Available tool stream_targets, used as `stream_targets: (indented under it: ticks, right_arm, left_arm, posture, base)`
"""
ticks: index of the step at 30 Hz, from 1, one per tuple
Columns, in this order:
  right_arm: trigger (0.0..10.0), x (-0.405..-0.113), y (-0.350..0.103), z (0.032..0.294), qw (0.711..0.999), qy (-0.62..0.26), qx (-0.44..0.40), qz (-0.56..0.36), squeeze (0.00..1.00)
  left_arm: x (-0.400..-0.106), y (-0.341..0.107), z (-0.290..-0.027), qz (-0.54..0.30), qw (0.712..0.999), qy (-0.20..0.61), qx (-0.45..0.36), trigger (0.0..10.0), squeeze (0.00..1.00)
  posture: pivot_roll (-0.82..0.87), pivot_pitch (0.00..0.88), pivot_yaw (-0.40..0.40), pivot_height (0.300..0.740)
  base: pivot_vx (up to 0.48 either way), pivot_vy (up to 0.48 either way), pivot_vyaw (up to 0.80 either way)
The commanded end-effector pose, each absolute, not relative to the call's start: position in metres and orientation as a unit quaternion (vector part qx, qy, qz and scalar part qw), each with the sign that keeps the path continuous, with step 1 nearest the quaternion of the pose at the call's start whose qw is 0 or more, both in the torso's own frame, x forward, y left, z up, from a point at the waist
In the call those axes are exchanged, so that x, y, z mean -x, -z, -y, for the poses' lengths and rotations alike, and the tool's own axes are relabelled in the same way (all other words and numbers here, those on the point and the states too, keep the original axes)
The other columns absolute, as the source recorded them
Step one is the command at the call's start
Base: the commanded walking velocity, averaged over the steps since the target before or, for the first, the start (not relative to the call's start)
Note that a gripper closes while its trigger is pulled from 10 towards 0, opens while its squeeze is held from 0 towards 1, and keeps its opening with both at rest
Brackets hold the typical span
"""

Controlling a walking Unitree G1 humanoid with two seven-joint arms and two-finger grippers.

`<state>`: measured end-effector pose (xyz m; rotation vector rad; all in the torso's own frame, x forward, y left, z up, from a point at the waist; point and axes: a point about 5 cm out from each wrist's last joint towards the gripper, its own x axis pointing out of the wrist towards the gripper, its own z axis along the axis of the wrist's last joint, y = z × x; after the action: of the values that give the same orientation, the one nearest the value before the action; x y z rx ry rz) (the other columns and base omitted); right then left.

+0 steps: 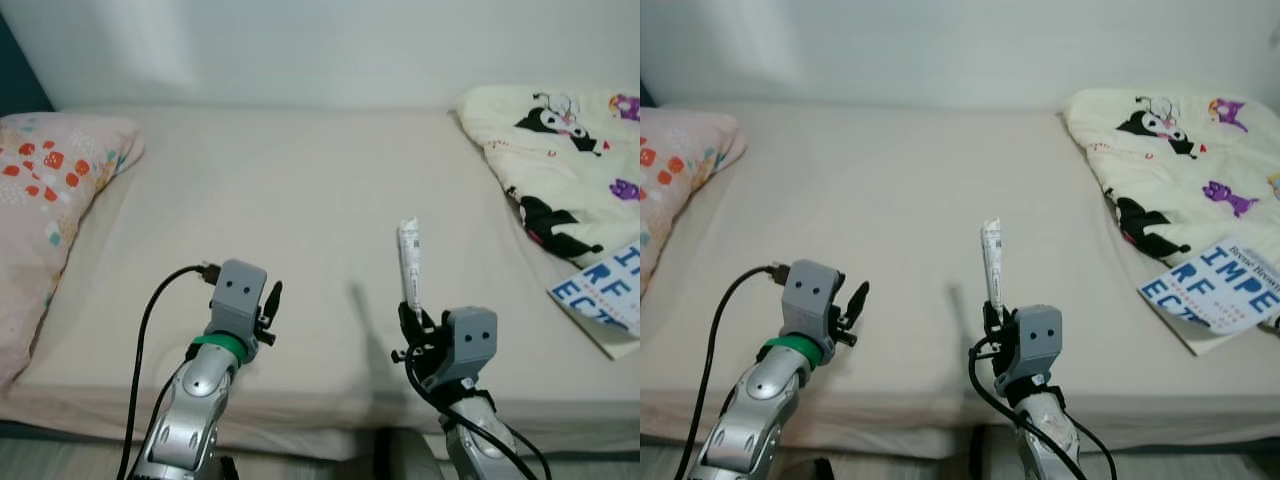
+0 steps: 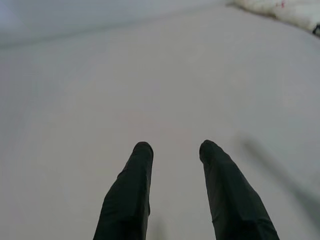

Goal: Clean up the room

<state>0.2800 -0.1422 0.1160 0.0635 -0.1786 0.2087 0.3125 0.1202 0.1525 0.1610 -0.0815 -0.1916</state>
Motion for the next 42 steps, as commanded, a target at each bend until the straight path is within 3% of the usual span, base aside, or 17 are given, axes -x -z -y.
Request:
stream_targets:
  ticks: [1, 14, 42]
  right_arm:
    - [10.0, -0.278, -0.113, 0.139, 0.991, -0.105, -0.029, 0.079, 0.0]
    - [10.0, -0.277, -0.11, 0.138, 0.992, -0.103, -0.026, 0.062, 0.0]
    - [10.0, -0.282, -0.108, 0.123, 0.99, -0.124, -0.033, 0.059, 0.0]
  left_arm:
    - [-0.313, -0.147, -0.121, 0.032, 0.993, 0.09, -0.073, 10.0, 0.0]
    - [-0.317, -0.148, -0.116, 0.034, 0.993, 0.095, -0.065, 10.0, 0.0]
    - [-0.315, -0.144, -0.113, 0.022, 0.992, 0.108, -0.061, 10.0, 0.0]
  posture:
    - [-0.13, 0.053, 0.05, 0.662]
    - [-0.14, 0.049, 0.055, 0.72]
    - [-0.13, 0.045, 0.068, 0.72]
  base:
    - [0.0, 0.0, 0.0]
    - [0.0, 0.0, 0.0]
    - [0.0, 0.0, 0.0]
